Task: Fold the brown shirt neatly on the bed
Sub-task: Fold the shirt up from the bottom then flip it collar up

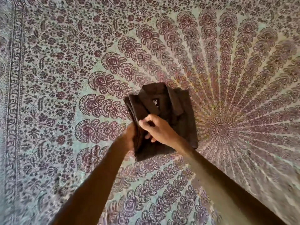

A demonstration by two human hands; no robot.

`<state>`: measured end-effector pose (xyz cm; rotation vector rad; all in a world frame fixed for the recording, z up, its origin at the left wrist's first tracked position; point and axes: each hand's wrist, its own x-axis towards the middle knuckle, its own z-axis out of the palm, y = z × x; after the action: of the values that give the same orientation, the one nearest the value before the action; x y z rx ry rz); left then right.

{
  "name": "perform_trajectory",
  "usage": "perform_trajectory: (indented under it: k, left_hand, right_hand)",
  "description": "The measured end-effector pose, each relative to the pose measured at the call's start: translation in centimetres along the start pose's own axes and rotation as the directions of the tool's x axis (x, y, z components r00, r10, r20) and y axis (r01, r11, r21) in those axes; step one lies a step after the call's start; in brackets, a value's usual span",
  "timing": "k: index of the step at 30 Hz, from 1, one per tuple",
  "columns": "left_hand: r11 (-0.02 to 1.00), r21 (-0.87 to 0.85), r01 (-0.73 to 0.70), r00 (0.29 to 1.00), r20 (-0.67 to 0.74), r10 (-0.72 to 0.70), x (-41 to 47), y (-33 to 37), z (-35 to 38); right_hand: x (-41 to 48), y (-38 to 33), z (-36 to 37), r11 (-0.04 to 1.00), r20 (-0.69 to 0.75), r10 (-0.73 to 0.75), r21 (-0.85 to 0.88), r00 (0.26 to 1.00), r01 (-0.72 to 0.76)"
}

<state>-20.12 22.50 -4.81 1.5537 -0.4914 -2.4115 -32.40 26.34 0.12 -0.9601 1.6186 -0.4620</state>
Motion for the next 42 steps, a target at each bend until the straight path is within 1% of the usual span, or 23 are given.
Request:
perform_trajectory:
  k: [1,2,3,4,6,7,8,9,11,13,15,17,20,23,24,27,29,31,33,34,36,38,42]
  left_hand:
    - [0.998,-0.059,-0.004,1.0,-0.024,0.003,0.2,0.4,-0.3]
    - [0.993,-0.117,-0.024,0.996,-0.083,0.014,0.3,0.7,-0.4]
    - [0.989,-0.146,-0.036,0.992,-0.125,0.018,0.2,0.9,-0.7]
    - [0.986,-0.157,-0.056,0.984,-0.176,0.028,-0.2,0.9,-0.8]
    - [0.995,-0.02,-0.101,0.958,-0.272,0.092,-0.9,0.9,-1.4]
    - [0.983,0.134,-0.127,0.925,-0.343,0.166,-1.1,0.8,-1.7]
    - [0.938,0.317,-0.138,0.877,-0.401,0.265,-1.1,0.7,-1.8]
    - [0.864,0.487,-0.128,0.825,-0.432,0.366,-1.0,0.4,-2.1]
    - [0.748,0.656,-0.1,0.758,-0.436,0.484,-1.0,-0.1,-1.5]
    - [0.653,0.751,-0.096,0.704,-0.413,0.578,-1.2,-0.9,-0.5]
    - [0.585,0.796,-0.154,0.634,-0.375,0.677,-1.0,-1.5,0.0]
    - [0.554,0.806,-0.209,0.586,-0.35,0.731,-0.7,-2.0,-0.1]
    - [0.61,0.765,-0.205,0.567,-0.416,0.711,-0.2,-1.9,0.1]
    - [0.674,0.732,-0.099,0.557,-0.521,0.647,0.0,-0.2,0.6]
    - [0.664,0.747,-0.041,0.563,-0.532,0.633,0.4,0.4,0.4]
    - [0.618,0.782,0.084,0.598,-0.535,0.597,2.1,2.4,-0.4]
    - [0.605,0.788,0.118,0.597,-0.543,0.591,2.8,3.5,-0.7]
    - [0.624,0.777,0.083,0.561,-0.553,0.615,2.9,4.4,-0.9]
    - [0.695,0.716,-0.068,0.535,-0.562,0.631,2.8,4.8,-1.0]
    - [0.734,0.665,-0.138,0.544,-0.568,0.617,2.7,4.7,-1.1]
    - [0.774,0.615,-0.154,0.59,-0.571,0.571,2.7,4.5,-1.3]
    - [0.775,0.627,-0.083,0.617,-0.578,0.534,3.1,4.4,-1.8]
    - [0.743,0.668,-0.044,0.6,-0.577,0.554,3.8,5.4,-2.2]
  right_hand:
    - [-0.2,0.2,-1.0,0.996,-0.01,0.01,0.084,1.0,-0.009]
    - [-0.4,0.7,-2.1,0.991,-0.102,-0.004,0.132,0.995,0.018]
    - [-0.6,1.3,-3.3,0.994,-0.253,-0.013,0.1,0.967,0.04]
    - [-0.6,2.2,-4.7,0.999,-0.417,-0.022,0.035,0.909,0.041]
    - [-0.5,4.7,-7.1,0.982,-0.65,-0.025,-0.157,0.759,-0.102]
    - [-0.5,5.9,-7.9,0.96,-0.686,-0.01,-0.21,0.727,-0.185]
    - [-0.3,7.2,-8.5,0.947,-0.67,0.043,-0.209,0.741,-0.244]
    - [-0.3,7.8,-8.8,0.955,-0.608,0.135,-0.129,0.782,-0.265]
    - [0.2,8.5,-8.7,0.968,-0.454,0.232,0.022,0.86,-0.25]
    - [0.8,8.9,-8.0,0.974,-0.463,0.122,-0.115,0.878,-0.196]
    - [1.6,8.6,-7.3,0.932,-0.524,-0.064,-0.335,0.849,-0.136]
    - [2.3,8.5,-6.5,0.872,-0.556,-0.226,-0.482,0.8,-0.088]
    - [2.8,8.1,-6.1,0.88,-0.652,-0.317,-0.474,0.689,-0.044]
    - [3.0,7.1,-6.9,0.953,-0.749,-0.245,-0.304,0.615,0.009]
    - [3.3,6.9,-7.5,0.963,-0.752,-0.217,-0.269,0.622,0.011]
    - [4.8,6.3,-9.2,0.987,-0.666,-0.079,-0.155,0.742,-0.034]
    - [5.7,5.9,-10.1,0.988,-0.637,-0.022,-0.133,0.77,-0.082]
    - [6.5,5.7,-10.9,0.995,-0.621,0.035,-0.048,0.783,-0.083]
    - [7.2,5.6,-11.3,0.99,-0.563,0.115,0.129,0.818,-0.051]
    - [7.5,5.7,-11.4,0.979,-0.545,0.152,0.199,0.824,-0.049]
    - [8.0,6.0,-11.3,0.987,-0.556,0.149,0.129,0.818,-0.093]
    - [8.4,6.6,-11.1,0.989,-0.601,0.129,0.021,0.788,-0.146]
    - [8.6,6.7,-10.7,0.987,-0.663,0.071,-0.06,0.746,-0.148]
